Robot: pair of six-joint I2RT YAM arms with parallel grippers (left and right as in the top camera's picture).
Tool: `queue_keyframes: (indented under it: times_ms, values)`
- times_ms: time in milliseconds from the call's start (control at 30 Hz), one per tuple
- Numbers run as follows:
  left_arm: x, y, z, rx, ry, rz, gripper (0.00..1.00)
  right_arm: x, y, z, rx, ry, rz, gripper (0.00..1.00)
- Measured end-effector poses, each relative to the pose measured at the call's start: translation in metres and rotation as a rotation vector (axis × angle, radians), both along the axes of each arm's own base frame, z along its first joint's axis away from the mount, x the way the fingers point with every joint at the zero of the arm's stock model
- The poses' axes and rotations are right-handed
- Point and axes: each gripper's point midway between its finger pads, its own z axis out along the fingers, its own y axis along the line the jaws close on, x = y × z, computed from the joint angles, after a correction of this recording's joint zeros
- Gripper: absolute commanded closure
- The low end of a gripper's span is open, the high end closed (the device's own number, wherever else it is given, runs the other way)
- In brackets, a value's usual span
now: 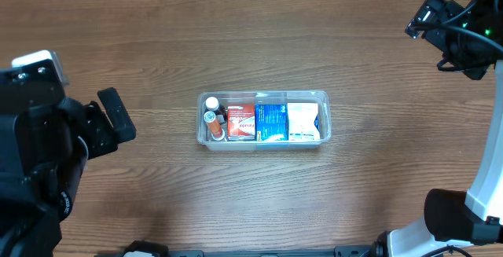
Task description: Pack container
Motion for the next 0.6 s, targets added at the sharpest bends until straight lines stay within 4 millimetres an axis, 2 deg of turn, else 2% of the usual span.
queue_keyframes:
  times_ms: [200,300,400,433,500,567,600]
  values:
    - [0.001,0.000,-0.001,0.001,0.003,0.000,0.00,0.000,0.001,0.000,0.000,-0.001,0.002,0.00]
    - [0.002,0.000,-0.002,0.002,0.008,0.000,0.00,-0.004,0.003,0.007,-0.002,-0.020,0.008,0.00]
    - [0.005,-0.001,-0.003,0.003,0.015,0.000,0.00,-0.026,0.005,0.035,-0.043,-0.109,0.020,0.00]
    - [0.005,-0.001,-0.003,0.003,0.017,0.000,0.00,-0.036,0.003,0.054,-0.081,-0.178,0.031,0.00]
    - [0.005,-0.001,-0.004,0.004,0.018,0.000,0.00,-0.045,0.001,0.077,-0.127,-0.267,0.053,0.00]
    - [0.005,-0.001,-0.003,0.004,0.017,0.000,0.00,-0.058,0.003,0.117,-0.216,-0.429,0.126,0.00]
    - [0.005,-0.001,-0.004,0.004,0.018,0.000,0.00,-0.064,0.004,0.125,-0.239,-0.457,0.147,0.00]
